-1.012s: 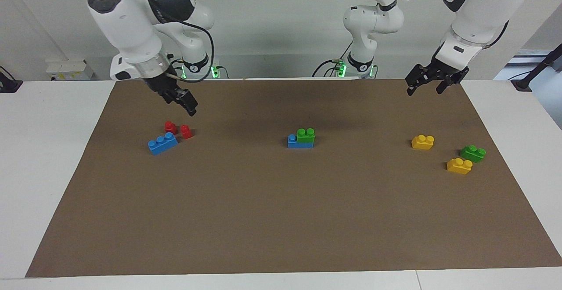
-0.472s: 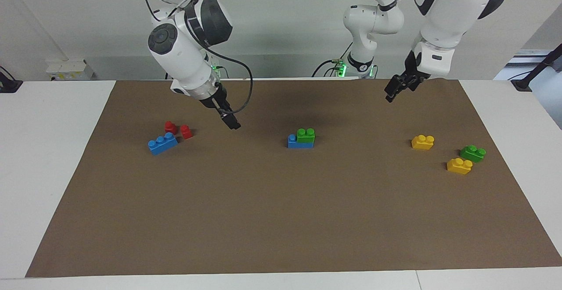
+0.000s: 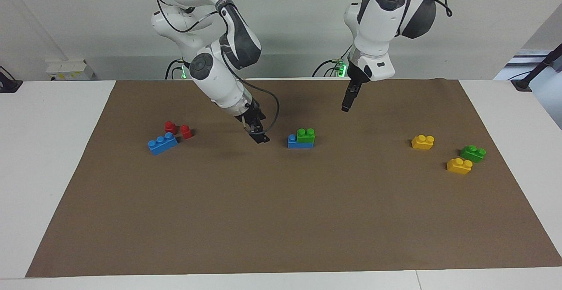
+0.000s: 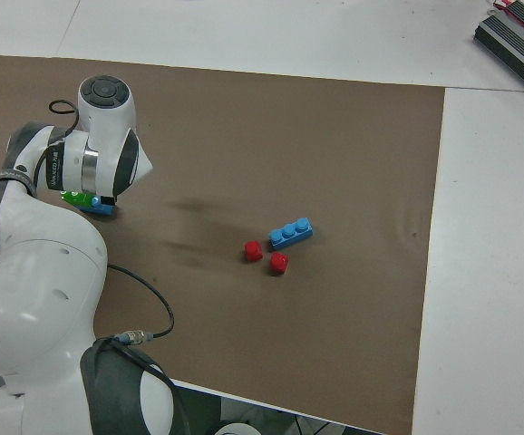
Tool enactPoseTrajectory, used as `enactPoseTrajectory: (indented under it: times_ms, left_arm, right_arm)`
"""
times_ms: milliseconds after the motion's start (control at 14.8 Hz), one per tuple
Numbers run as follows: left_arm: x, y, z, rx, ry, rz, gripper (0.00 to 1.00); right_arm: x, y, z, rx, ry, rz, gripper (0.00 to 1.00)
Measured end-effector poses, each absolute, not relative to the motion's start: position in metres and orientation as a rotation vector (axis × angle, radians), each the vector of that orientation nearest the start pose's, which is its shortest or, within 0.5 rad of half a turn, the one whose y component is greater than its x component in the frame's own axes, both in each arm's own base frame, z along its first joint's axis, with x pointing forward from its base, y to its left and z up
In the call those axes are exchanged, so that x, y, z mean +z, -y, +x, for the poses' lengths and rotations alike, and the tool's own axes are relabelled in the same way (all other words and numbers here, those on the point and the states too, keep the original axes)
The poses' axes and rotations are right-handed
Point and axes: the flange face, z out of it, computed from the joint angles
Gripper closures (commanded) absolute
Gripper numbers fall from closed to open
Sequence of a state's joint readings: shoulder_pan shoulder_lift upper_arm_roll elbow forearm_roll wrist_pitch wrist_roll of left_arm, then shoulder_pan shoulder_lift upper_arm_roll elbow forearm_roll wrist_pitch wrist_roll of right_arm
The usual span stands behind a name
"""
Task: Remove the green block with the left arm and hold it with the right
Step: 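Move the left gripper while the right gripper moves to the joined bricks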
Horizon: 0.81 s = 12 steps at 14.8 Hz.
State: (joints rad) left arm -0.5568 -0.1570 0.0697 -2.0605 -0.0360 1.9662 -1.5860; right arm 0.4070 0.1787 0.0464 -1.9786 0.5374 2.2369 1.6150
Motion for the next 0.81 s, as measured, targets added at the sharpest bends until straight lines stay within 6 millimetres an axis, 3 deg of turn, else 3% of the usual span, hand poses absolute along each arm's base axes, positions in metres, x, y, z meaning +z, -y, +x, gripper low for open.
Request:
enactPoseTrajectory:
  times_ms: [337, 607, 810]
  left_arm:
    - [0.460, 0.291, 0.445, 0.012, 2.050, -2.509, 0.00]
    - [0.428, 0.313, 0.451, -0.017, 2.226, -2.356, 0.01]
    - [0.406, 0.322, 0.452, -0.020, 2.263, -2.294, 0.01]
  right_arm:
    - [0.352, -0.306, 0.516, 0.466, -1.923, -2.029, 0.03]
    - [0.326, -0.324, 0.508, 0.461, -1.930, -2.014, 0.02]
    - [0.312, -0.331, 0.506, 0.449, -1.942, -1.990, 0.03]
